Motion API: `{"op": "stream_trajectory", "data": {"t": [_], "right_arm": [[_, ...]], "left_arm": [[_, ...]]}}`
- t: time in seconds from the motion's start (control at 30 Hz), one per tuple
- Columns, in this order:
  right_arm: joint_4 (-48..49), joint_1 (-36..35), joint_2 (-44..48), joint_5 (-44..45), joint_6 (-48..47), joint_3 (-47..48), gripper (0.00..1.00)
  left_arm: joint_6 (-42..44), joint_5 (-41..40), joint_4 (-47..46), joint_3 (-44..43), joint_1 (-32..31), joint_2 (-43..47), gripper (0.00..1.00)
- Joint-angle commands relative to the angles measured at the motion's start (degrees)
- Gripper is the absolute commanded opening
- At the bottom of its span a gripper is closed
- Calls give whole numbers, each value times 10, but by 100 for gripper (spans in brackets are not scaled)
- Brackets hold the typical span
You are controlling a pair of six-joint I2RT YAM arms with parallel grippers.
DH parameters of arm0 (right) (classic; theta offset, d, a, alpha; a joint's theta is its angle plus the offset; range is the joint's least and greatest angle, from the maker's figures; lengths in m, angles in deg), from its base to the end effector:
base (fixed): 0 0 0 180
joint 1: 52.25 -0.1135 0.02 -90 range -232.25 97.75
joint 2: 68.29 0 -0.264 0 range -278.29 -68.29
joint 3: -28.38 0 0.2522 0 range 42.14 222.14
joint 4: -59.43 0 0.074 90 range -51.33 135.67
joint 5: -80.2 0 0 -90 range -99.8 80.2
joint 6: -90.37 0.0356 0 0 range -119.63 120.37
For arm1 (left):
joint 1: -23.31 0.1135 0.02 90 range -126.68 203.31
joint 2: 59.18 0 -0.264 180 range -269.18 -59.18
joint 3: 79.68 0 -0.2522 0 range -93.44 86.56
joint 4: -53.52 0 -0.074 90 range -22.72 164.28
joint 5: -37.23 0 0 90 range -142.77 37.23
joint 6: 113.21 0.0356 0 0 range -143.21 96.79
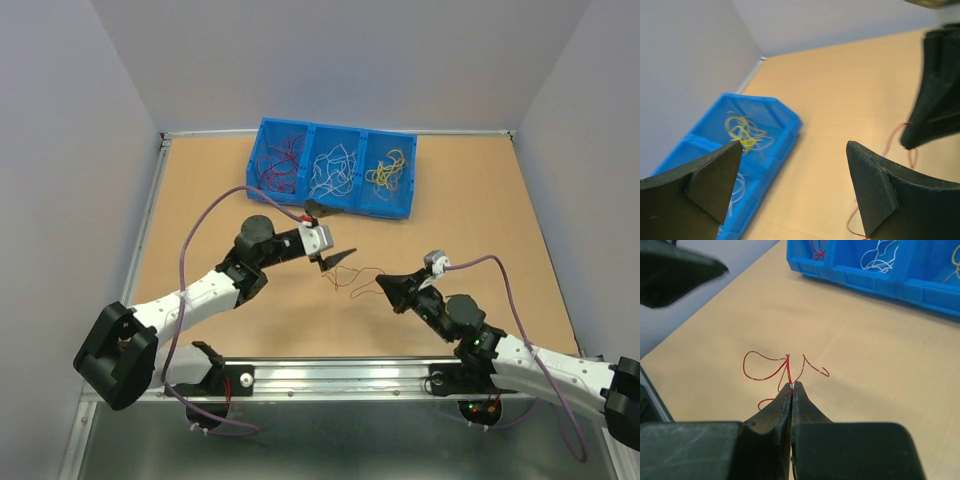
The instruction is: Untangle the cables
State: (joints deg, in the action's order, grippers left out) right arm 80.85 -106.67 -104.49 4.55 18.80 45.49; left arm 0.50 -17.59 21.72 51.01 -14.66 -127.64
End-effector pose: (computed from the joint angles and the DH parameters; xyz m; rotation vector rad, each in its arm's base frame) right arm 0.0966 0.1199 0.1913 -0.2902 1.5622 0.8147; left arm 0.1939 -0.1773 0.2989 1.1249 0.8649 -0.6196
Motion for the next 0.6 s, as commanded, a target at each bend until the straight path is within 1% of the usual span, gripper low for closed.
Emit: {"op": "stream_trajectory", "data": {"t": [0.0, 0.1, 0.37, 0.57], "right_arm": [[81, -2, -11, -44, -18, -17, 1], [86, -1, -2, -39, -18, -25, 1], [87, -2, 63, -18, -16, -52, 1], [93, -1, 87, -23, -14, -64, 1]], "left_arm": [[100, 12, 75, -35, -52, -26, 96], [107, 12, 94, -48, -67, -55, 97], [109, 35, 136, -76, -90, -113, 96], [116, 73, 190, -111, -103, -151, 93]]}}
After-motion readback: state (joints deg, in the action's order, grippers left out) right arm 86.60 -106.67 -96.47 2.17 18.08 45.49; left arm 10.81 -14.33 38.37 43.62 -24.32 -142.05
